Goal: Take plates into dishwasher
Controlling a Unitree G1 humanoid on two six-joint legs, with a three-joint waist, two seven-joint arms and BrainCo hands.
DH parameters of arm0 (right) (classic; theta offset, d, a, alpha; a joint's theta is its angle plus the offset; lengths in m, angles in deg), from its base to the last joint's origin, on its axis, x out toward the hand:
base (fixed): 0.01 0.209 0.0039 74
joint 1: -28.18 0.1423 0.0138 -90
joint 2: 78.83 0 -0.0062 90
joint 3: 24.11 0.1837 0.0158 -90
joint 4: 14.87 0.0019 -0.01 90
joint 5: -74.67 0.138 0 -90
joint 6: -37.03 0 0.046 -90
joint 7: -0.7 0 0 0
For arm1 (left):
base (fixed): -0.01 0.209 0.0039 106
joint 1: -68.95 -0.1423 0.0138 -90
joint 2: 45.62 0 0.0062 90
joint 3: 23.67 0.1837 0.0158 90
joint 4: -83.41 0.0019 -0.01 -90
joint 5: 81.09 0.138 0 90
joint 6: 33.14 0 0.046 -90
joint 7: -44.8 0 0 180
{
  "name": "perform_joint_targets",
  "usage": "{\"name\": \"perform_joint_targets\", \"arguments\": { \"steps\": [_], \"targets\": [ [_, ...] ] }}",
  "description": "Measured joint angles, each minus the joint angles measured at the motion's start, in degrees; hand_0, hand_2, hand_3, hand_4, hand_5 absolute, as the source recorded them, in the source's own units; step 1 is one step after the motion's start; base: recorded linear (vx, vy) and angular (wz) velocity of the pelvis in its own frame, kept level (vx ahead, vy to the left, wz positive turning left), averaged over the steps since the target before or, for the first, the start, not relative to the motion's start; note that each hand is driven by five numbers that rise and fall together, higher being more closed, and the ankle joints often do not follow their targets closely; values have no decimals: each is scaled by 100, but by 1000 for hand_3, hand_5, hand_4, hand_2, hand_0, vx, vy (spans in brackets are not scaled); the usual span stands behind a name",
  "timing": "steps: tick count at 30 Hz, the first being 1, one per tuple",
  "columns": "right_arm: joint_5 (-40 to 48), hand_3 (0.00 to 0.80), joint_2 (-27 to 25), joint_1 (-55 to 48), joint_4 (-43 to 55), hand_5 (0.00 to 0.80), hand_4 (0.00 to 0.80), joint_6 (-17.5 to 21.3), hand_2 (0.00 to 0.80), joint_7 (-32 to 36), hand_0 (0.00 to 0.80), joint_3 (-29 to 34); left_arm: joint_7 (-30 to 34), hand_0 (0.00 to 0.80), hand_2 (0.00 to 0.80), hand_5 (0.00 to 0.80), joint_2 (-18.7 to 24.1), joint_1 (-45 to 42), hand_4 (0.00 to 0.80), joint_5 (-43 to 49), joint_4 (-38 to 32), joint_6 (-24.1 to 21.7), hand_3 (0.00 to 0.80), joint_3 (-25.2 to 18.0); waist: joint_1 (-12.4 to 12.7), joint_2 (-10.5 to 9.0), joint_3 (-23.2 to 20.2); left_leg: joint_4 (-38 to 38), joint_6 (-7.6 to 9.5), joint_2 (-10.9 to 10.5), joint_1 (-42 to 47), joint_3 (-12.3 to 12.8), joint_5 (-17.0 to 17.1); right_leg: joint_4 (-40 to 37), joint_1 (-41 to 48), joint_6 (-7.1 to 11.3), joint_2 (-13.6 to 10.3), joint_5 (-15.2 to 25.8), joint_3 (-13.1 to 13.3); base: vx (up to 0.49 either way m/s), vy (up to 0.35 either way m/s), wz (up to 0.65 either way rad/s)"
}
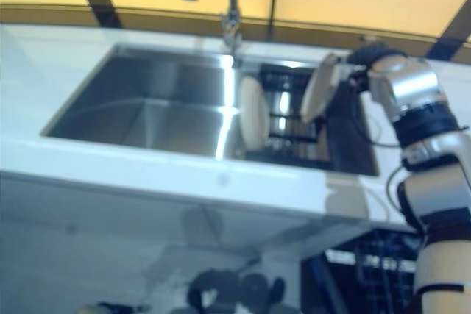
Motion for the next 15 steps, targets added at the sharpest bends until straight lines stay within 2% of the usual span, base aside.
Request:
{"name": "perform_joint_targets", "arguments": {
  "steps": [15],
  "targets": [
    [0,0,138,-42,-6,0,0,-2,0,-105,0,-2,-20,0,0,0,-1,-1,0,-2,2,34,0,7,23,1,1,9,-4,8,-104,-102,9,-3,-44,-5,0,-5,-84,-3,2,1]
  ]
}}
